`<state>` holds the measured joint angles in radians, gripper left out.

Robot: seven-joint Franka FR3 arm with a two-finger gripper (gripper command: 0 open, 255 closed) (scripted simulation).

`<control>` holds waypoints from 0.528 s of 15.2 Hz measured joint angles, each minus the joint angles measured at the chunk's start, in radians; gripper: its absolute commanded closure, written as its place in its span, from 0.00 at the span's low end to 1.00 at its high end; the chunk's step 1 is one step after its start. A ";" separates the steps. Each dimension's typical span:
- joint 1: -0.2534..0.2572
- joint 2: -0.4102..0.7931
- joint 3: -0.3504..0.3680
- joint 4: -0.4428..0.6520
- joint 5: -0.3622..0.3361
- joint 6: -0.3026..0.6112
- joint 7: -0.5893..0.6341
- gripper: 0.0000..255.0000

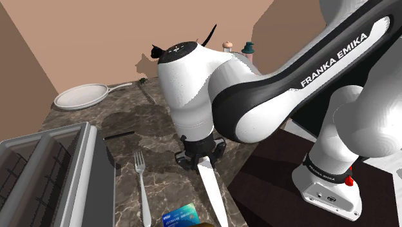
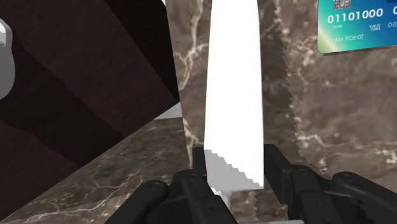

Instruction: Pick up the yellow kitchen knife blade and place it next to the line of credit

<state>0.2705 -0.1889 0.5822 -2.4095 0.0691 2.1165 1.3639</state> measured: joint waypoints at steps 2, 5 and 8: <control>-0.003 0.016 0.003 -0.014 -0.008 0.028 0.005 1.00; -0.003 0.023 0.005 -0.016 -0.012 0.036 0.010 1.00; -0.003 0.024 0.005 -0.016 -0.012 0.038 0.010 1.00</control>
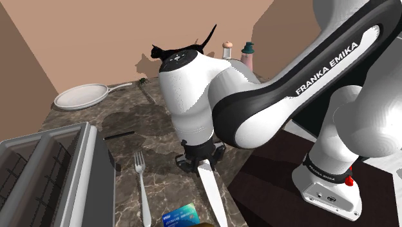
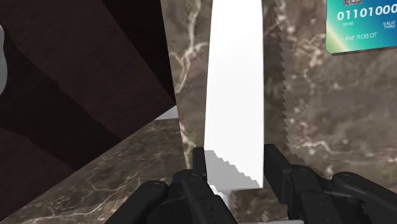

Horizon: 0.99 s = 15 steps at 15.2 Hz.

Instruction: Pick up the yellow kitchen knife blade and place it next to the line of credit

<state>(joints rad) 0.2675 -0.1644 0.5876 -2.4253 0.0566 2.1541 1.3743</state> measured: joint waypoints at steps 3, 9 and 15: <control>0.000 0.000 0.000 0.000 0.000 0.000 0.000 0.00; 0.003 -0.023 -0.004 0.023 0.012 -0.042 -0.008 0.00; 0.005 -0.057 -0.015 0.086 0.025 -0.135 -0.022 0.00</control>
<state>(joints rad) 0.2727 -0.2213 0.5731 -2.3397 0.0815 2.0192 1.3523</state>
